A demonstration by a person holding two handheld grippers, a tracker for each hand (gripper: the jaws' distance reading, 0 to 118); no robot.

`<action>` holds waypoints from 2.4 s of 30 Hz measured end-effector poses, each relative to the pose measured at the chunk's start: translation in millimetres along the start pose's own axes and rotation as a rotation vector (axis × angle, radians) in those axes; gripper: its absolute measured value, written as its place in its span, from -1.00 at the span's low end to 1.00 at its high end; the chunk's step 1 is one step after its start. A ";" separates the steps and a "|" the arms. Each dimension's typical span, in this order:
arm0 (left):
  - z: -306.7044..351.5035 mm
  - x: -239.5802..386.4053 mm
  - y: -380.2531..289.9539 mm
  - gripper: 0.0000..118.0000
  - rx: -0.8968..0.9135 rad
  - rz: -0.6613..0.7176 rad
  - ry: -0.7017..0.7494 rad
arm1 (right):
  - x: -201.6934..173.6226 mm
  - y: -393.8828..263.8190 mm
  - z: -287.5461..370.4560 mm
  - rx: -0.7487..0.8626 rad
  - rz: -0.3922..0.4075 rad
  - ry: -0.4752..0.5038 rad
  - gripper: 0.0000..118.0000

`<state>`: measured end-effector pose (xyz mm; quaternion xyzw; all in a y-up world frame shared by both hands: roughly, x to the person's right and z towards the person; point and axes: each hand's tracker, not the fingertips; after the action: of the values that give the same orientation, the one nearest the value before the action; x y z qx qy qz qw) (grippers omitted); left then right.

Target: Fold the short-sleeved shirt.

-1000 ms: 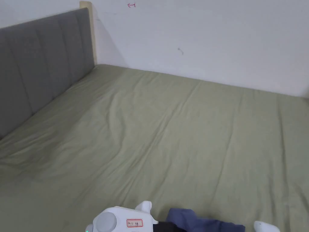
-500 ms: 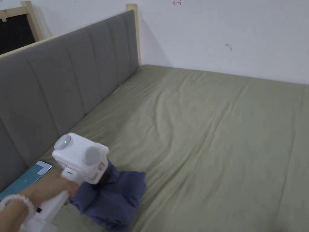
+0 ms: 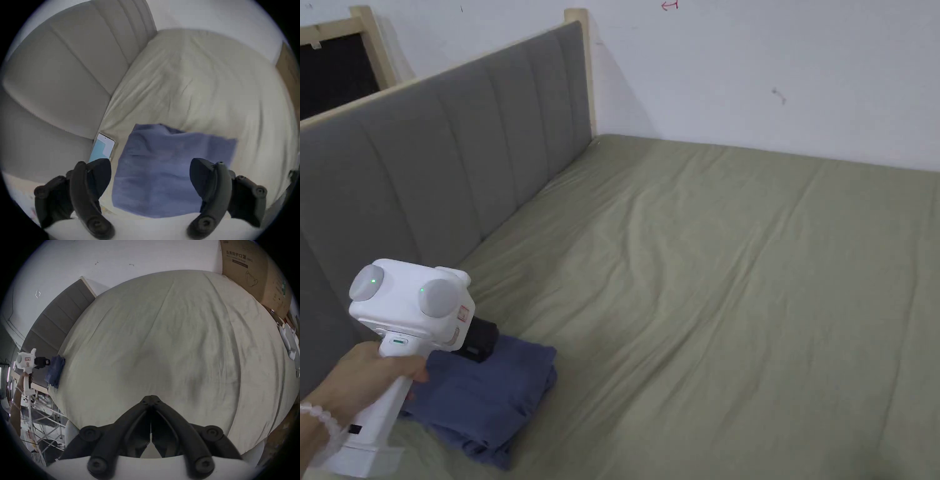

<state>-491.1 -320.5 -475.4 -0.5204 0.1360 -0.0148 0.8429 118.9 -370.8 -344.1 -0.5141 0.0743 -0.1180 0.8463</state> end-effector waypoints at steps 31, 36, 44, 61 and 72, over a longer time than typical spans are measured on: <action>333.3 309.9 -179.4 -1.00 0.858 -0.107 -0.219 | -9.8 -4.4 203.0 0.650 0.170 -0.056 -1.00; 343.0 315.0 -180.7 -1.00 0.878 -0.043 -0.301 | -28.5 -2.8 233.7 0.791 0.226 -0.167 -1.00; 352.1 312.5 -182.3 -0.65 0.961 -0.025 -0.276 | -34.2 -8.5 241.2 0.855 0.207 -0.175 -1.00; 354.4 303.8 -174.6 0.90 0.899 -0.002 -0.331 | -41.8 -10.8 243.9 0.928 0.209 -0.259 0.88; 347.3 304.8 -172.7 0.90 0.907 -0.036 -0.385 | -38.5 -13.0 245.7 0.956 0.191 -0.267 0.88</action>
<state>-92.6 -147.1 -242.0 -0.0964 -0.0515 0.0093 0.9940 141.0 -156.5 -219.3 -0.0705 -0.0504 0.0058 0.9962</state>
